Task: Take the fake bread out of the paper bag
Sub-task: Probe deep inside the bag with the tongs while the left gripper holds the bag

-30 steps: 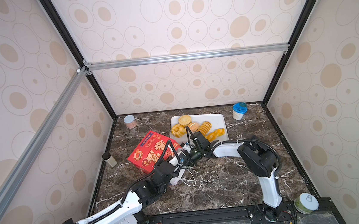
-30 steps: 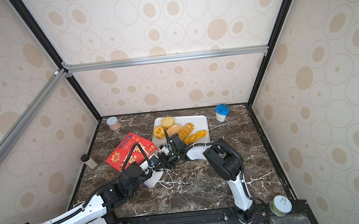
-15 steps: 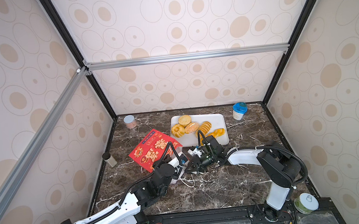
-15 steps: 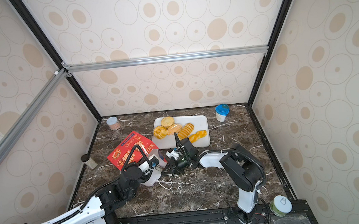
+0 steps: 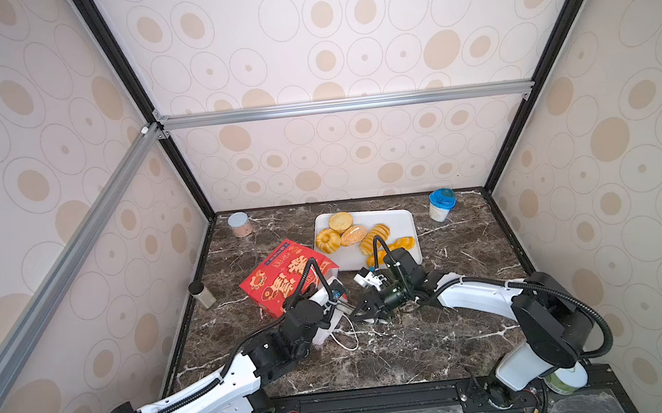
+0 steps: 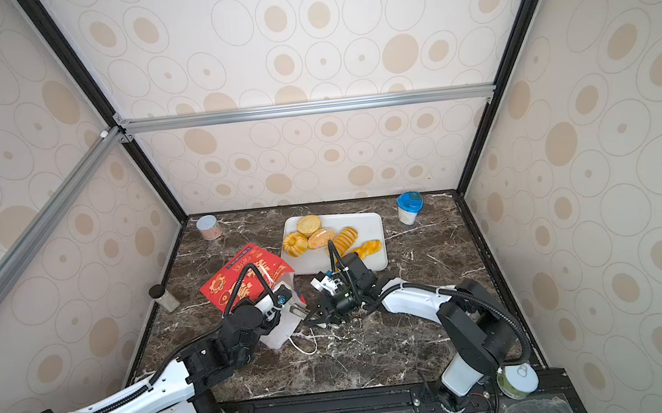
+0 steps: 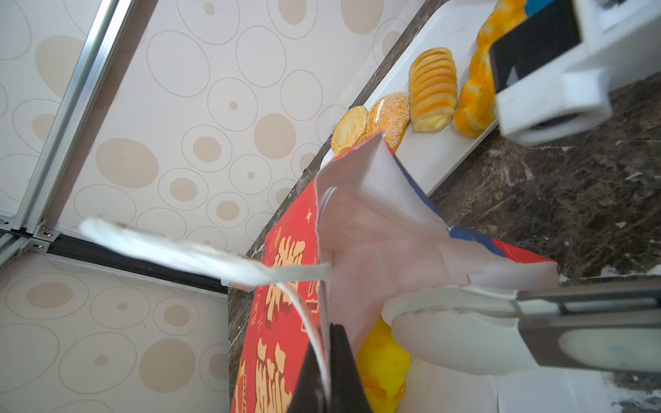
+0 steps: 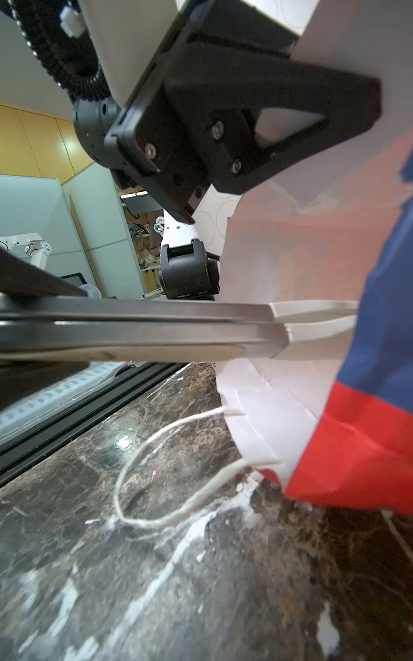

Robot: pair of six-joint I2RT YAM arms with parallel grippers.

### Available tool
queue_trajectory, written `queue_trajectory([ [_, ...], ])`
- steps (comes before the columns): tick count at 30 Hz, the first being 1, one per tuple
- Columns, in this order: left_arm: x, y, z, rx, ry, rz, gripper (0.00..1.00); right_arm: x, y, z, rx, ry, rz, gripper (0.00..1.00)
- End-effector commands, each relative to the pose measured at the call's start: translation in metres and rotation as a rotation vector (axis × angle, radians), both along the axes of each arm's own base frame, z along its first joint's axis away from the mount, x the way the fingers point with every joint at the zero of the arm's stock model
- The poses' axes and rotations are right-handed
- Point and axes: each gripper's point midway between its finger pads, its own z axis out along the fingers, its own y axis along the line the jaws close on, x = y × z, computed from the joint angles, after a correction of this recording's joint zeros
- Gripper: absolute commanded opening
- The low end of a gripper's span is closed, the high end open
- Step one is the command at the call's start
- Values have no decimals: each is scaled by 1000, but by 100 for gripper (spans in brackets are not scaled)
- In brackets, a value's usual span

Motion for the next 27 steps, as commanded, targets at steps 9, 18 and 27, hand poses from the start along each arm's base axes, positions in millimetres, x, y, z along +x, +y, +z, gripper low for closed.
queue_trajectory([
  [9, -2, -5, 7, -109, -10, -19, 0, 12, -3, 11, 34, -16, -14, 33],
  [18, -3, -3, 7, -128, -20, -20, 0, 26, -7, -2, 1, 44, -11, 41],
  [27, -5, -4, 2, -114, -9, -37, 0, 27, -9, -13, -32, 95, 1, 50],
])
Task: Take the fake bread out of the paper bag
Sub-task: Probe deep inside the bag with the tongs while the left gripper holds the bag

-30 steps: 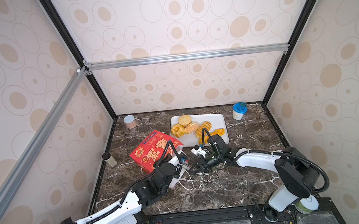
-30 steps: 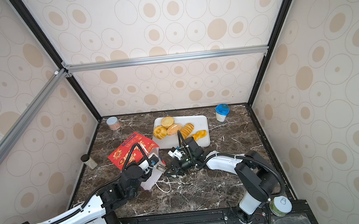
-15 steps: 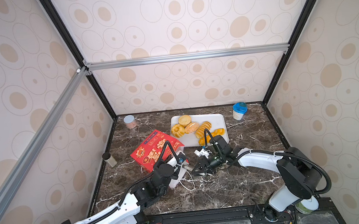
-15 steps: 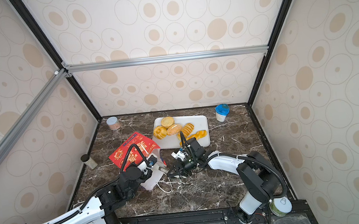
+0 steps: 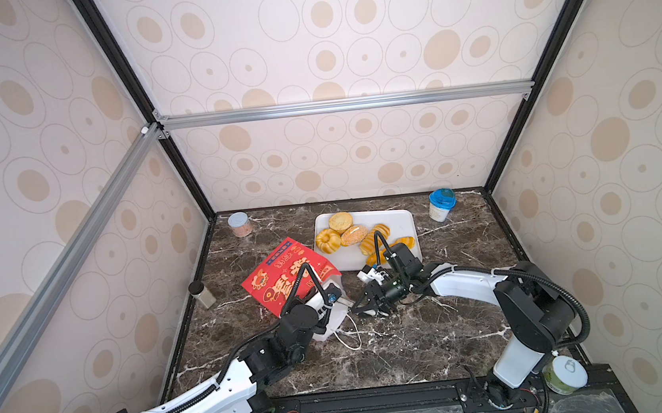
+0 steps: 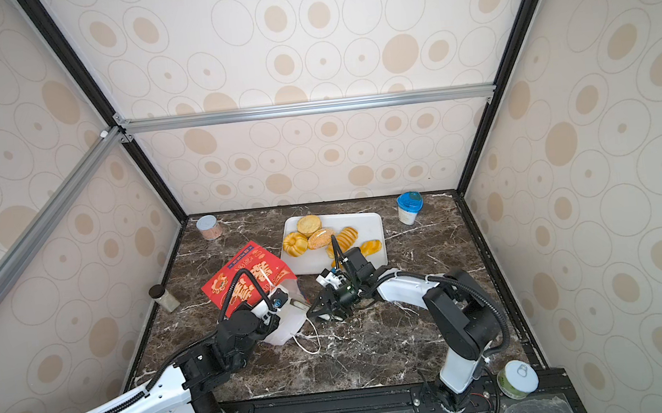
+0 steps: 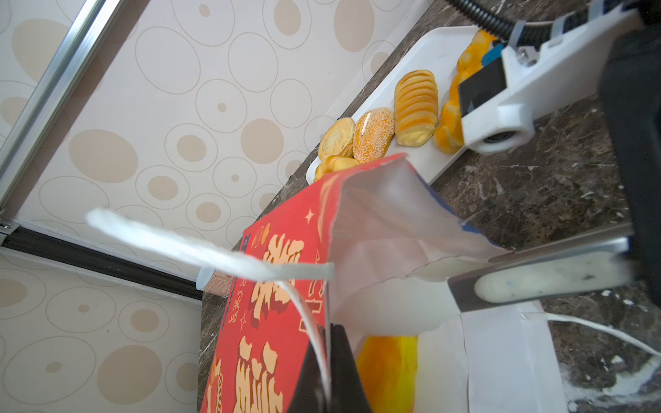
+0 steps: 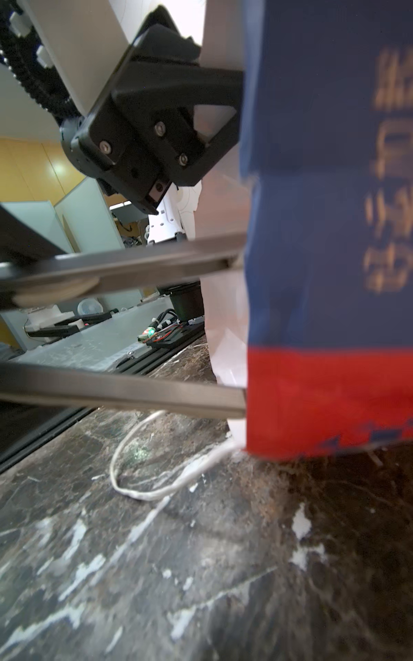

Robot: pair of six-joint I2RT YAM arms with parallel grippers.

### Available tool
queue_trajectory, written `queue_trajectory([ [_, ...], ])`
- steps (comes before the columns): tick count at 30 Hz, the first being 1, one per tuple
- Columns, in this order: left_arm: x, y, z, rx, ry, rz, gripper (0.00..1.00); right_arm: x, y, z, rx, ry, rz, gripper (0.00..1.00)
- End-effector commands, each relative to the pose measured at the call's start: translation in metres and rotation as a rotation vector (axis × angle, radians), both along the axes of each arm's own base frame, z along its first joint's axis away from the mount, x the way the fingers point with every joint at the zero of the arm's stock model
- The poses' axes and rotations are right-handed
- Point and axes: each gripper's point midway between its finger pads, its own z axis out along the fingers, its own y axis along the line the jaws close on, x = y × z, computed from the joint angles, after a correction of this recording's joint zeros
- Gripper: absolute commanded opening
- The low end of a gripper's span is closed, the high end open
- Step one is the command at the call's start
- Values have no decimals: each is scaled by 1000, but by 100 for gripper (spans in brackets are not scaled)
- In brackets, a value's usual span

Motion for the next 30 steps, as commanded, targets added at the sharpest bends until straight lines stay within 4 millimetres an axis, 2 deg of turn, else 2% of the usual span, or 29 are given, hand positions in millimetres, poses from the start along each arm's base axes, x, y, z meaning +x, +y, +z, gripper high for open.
queue_trajectory([
  [1, 1, -3, 10, -38, -20, -4, 0, 0, -1, 3, 7, 15, 20, 50],
  [5, 1, -3, 10, -39, -22, -7, 0, -2, -4, -2, -6, 31, 22, 50],
  [11, 1, -5, 10, -48, -23, -13, 0, 1, 2, -9, 4, 79, 41, 50],
  [18, 1, -4, 12, -46, -28, -9, 0, -13, -7, -12, -50, 116, 108, 49],
  [24, 2, -4, 11, -42, -25, -10, 0, -19, -12, -2, -72, 121, 127, 49],
  [30, 4, -10, 7, -30, -9, -17, 0, -19, -7, 9, -48, 127, 130, 48],
])
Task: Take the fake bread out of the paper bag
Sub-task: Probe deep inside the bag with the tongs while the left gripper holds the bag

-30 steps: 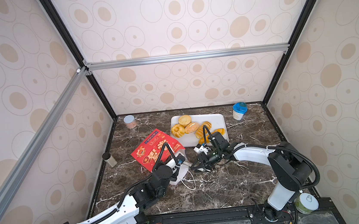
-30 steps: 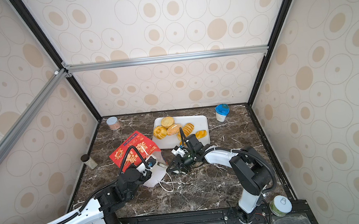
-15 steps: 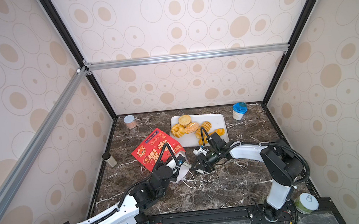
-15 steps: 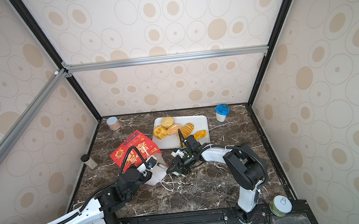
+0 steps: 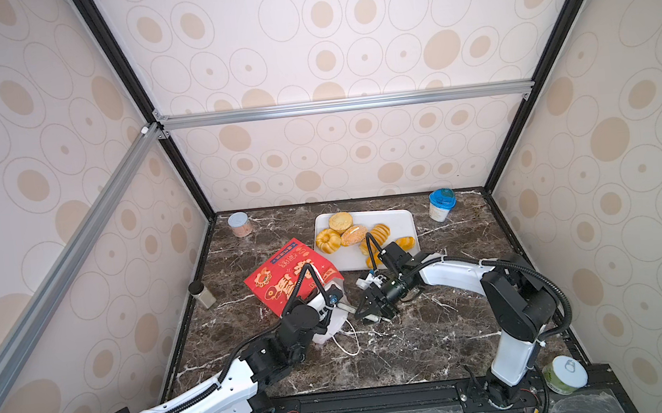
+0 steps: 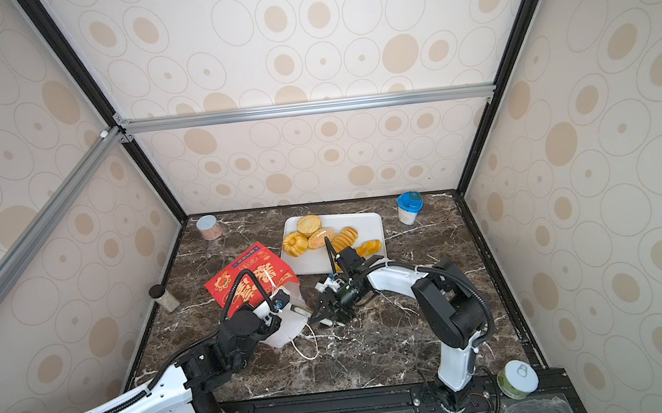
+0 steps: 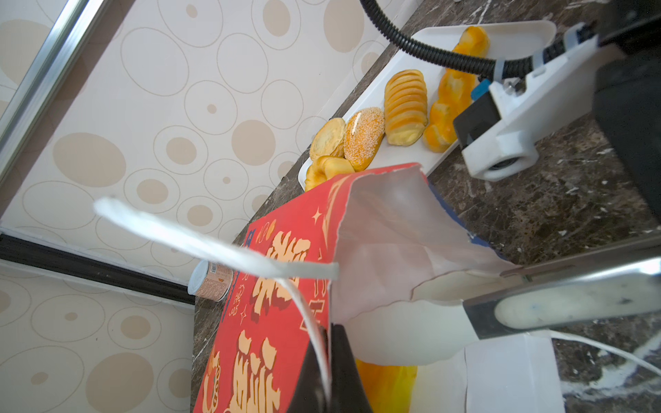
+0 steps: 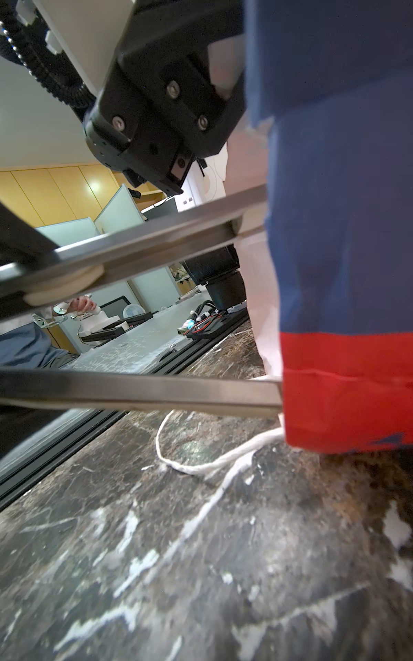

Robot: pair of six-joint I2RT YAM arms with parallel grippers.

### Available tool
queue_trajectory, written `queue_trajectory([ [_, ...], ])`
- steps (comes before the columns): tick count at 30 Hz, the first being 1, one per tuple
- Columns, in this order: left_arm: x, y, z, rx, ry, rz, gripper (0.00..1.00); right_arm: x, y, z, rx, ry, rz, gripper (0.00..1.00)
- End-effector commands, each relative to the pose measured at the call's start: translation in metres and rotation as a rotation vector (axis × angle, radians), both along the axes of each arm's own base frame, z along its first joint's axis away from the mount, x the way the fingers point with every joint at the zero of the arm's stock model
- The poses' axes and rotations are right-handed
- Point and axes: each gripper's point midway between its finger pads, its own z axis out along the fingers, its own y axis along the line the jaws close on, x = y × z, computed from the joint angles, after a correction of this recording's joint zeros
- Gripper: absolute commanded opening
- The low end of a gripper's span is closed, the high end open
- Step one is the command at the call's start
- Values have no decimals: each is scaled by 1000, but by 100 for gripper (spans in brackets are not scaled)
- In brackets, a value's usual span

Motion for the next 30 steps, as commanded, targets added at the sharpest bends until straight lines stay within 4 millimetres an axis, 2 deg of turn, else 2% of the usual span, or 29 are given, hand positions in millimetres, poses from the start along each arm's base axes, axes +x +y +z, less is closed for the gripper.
queue_trajectory([
  [1, 4, -7, 13, -38, -20, 0, 0, -5, 3, 18, 28, 7, 19, 48],
  [9, 4, -21, 15, -124, -27, -31, 0, -9, 5, 14, 39, 55, 28, 49],
  [16, 5, -30, 17, -159, -24, -57, 0, -10, 9, 19, 73, 106, 22, 49],
  [21, 6, -33, 16, -164, -24, -57, 0, -17, 6, 29, 85, 144, 45, 48],
  [30, 4, -30, 18, -169, -36, -55, 0, -28, 2, 40, 94, 128, 53, 40],
])
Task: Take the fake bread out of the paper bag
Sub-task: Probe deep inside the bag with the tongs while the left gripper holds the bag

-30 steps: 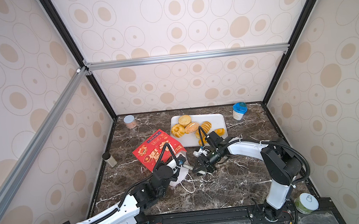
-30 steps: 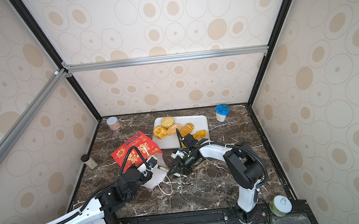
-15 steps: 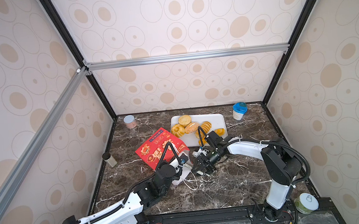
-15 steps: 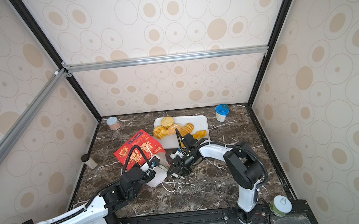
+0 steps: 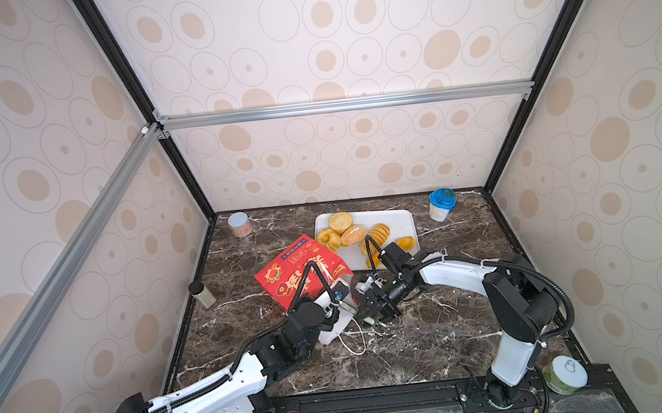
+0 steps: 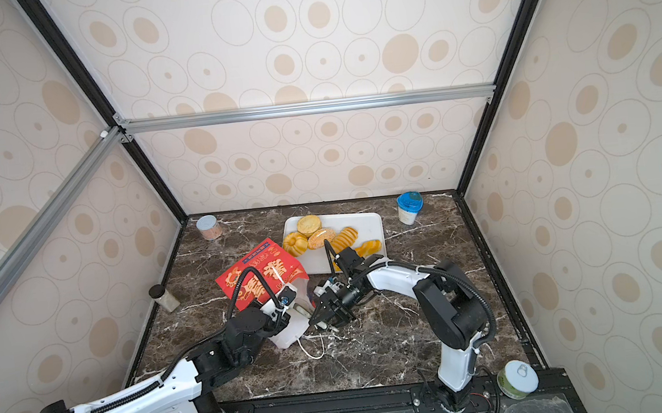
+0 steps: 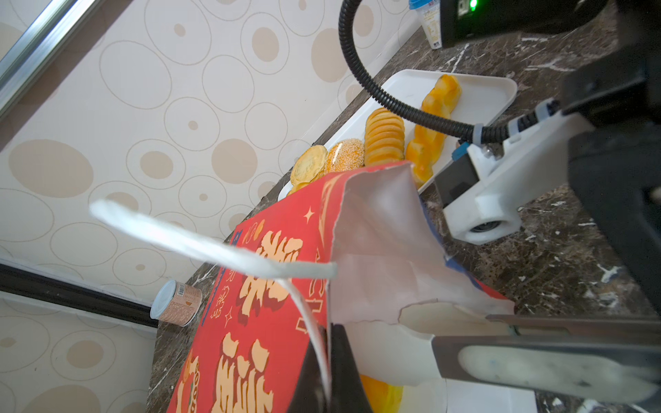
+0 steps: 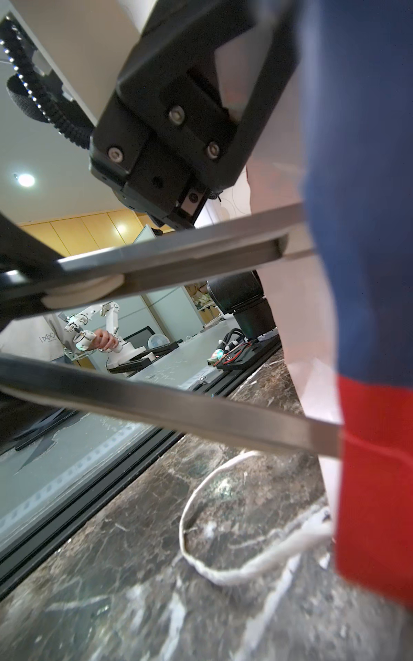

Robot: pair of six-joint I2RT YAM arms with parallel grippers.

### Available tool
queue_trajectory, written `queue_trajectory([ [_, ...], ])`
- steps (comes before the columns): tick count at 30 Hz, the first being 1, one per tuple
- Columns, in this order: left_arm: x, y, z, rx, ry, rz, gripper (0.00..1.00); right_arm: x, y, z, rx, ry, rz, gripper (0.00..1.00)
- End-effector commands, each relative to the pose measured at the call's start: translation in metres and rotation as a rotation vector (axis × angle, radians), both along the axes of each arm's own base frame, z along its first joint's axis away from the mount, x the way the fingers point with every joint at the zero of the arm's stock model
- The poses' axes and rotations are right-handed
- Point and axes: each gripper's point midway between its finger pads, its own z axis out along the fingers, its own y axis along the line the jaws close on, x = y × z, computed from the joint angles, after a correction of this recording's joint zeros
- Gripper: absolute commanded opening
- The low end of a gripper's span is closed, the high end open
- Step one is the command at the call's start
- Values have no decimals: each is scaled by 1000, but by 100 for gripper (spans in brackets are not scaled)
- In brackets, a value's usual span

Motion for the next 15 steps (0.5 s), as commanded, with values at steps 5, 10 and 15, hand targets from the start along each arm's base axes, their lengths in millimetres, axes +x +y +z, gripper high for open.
queue_trajectory([
  [5, -1, -4, 16, -60, -32, -9, 0, -19, 8, 18, 80, -12, 55, 40],
  [10, -1, -6, 14, -60, -29, -14, 0, -24, 8, 22, 106, -22, 74, 40],
  [15, 0, -8, 11, -41, -23, -17, 0, -26, 6, 13, 86, 5, 80, 39],
])
